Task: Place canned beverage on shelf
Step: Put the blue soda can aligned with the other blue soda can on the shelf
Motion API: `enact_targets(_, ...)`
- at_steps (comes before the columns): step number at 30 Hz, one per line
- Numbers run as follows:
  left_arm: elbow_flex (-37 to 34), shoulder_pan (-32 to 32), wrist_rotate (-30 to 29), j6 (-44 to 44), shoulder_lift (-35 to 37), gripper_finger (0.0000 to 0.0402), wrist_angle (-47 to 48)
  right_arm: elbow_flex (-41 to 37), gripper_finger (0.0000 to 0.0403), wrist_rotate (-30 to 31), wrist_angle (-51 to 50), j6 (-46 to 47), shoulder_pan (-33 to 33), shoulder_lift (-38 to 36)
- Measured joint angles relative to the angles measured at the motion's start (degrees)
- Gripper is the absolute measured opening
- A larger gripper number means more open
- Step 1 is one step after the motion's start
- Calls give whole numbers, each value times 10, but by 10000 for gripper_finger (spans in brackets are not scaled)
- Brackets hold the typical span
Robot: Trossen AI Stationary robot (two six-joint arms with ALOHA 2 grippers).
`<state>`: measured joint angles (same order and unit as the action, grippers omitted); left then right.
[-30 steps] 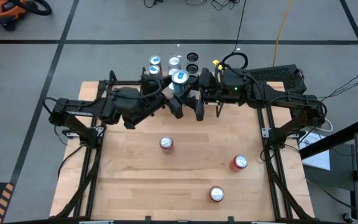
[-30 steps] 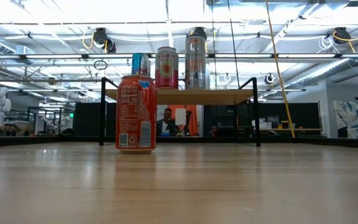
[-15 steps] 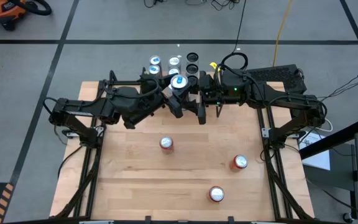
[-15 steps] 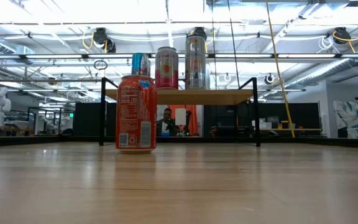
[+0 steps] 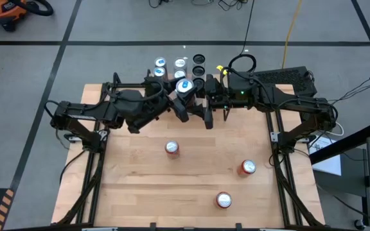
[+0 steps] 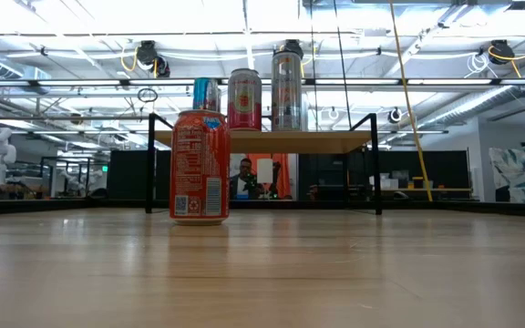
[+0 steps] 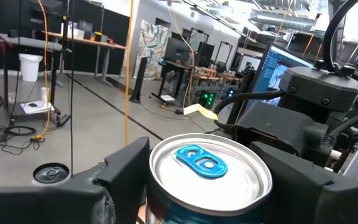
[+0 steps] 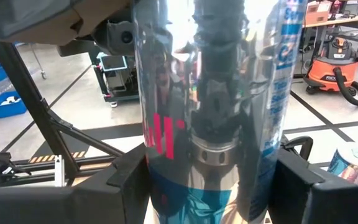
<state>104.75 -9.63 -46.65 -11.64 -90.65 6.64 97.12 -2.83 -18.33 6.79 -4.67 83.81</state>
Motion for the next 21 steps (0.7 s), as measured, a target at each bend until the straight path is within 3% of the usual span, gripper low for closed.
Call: enact_targets(21, 0, -3, -7, -26, 1, 244, 34, 0, 222, 15, -1, -6, 0, 0)
